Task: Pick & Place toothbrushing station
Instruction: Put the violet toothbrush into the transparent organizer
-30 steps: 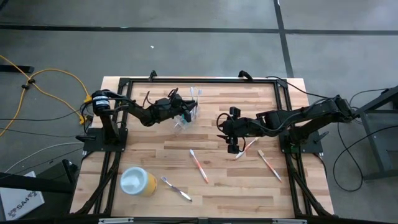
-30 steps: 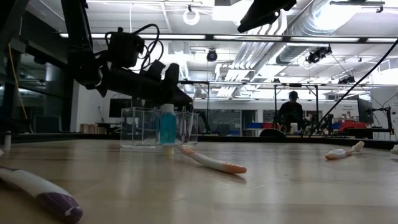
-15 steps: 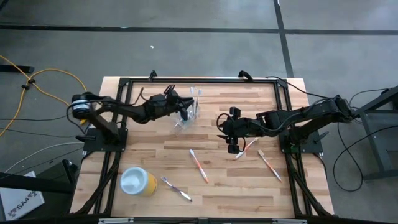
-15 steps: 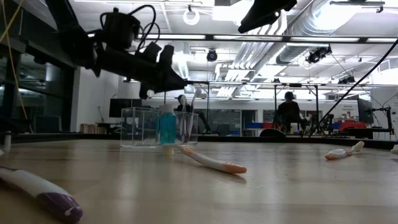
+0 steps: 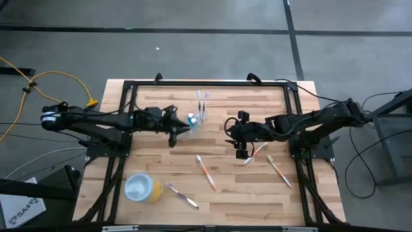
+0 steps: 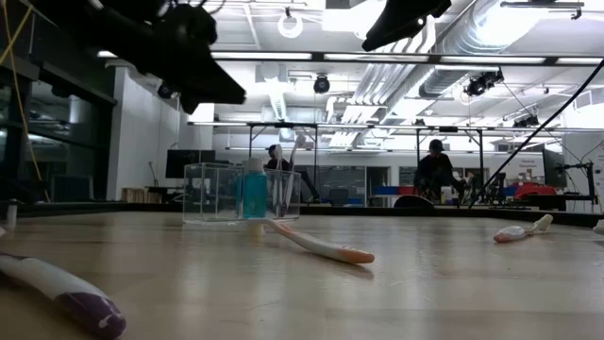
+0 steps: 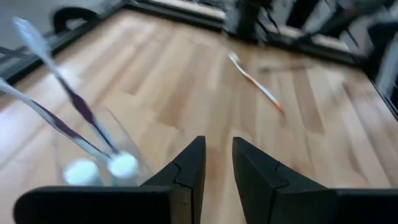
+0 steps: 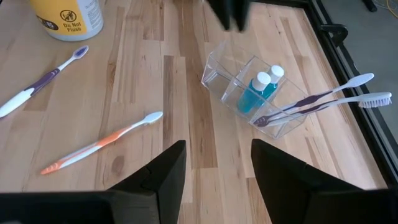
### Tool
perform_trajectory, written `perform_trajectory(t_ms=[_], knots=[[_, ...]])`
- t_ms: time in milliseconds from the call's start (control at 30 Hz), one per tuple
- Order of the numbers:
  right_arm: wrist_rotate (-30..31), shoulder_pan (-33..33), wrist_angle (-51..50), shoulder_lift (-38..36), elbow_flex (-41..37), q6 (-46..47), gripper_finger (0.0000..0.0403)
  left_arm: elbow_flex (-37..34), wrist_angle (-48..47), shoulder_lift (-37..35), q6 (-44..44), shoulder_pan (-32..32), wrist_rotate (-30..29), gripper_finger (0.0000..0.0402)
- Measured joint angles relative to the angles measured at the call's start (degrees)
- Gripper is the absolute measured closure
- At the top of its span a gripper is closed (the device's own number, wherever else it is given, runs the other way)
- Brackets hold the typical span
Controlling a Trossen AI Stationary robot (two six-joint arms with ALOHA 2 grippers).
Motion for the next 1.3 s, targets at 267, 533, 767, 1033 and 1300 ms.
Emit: perform_trajectory(t_ms=[267,533,767,1033,1300], knots=[[0.0,0.0,1.3,0.0,0.0,0.4,0.0229,0.0,-6.0,-2.9,7.1,-5.9,1.7,0.0325],[-3.5,0.0,1.7,0.0,0.0,0.5,0.0229,0.8,-8.5,-2.8,10.4,-6.0,11.8,0.0325],[-10.3,0.0,2.0,0.6,0.0,5.2,0.0229,4.0,-15.4,-2.8,14.5,-5.1,12.3,0.0325],[-9.7,0.9,3.1,3.8,-0.1,7.4,0.0229,4.8,-16.4,-2.8,14.5,-6.4,17.9,0.0325],[-8.3,1.2,5.4,3.7,0.0,9.5,0.0229,7.6,-18.6,-2.8,14.3,-8.3,18.0,0.0325]])
